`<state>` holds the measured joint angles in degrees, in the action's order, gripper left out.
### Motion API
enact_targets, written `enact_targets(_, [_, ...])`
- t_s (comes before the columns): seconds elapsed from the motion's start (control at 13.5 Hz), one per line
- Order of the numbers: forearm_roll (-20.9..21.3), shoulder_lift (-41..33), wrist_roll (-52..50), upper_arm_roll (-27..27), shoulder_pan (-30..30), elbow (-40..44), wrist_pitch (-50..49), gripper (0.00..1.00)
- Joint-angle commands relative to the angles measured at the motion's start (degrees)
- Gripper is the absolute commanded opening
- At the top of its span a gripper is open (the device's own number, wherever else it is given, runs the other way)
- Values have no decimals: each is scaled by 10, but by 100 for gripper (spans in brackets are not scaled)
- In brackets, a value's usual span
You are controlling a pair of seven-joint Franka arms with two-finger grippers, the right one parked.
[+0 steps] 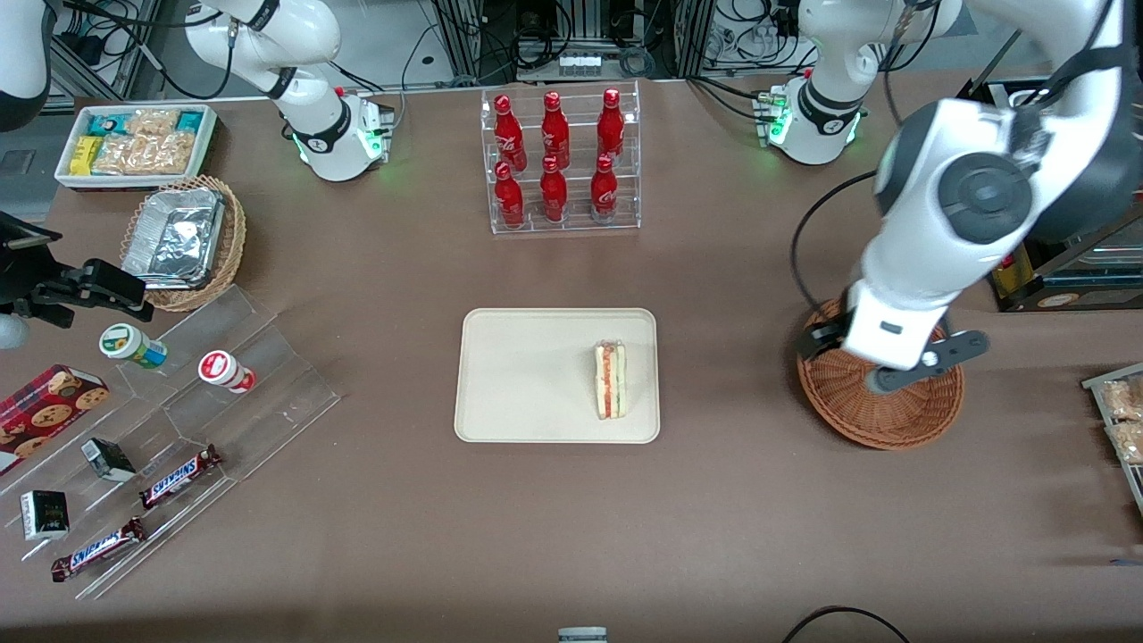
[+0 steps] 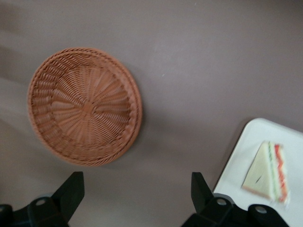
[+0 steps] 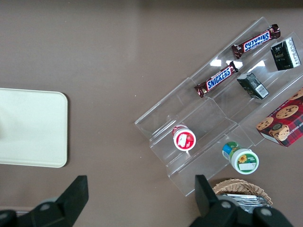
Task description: Place sandwich from basket to tray
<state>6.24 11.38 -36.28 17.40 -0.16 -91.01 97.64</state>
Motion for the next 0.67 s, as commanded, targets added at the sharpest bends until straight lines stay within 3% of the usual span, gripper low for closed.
enact_targets(0.0, [-31, -64, 101, -37, 12, -33, -46, 100])
enact_targets(0.37, [-61, -156, 221, -116, -17, -89, -76, 100])
enact_targets(0.59, [-75, -172, 258, -120, -9, -81, -101, 100])
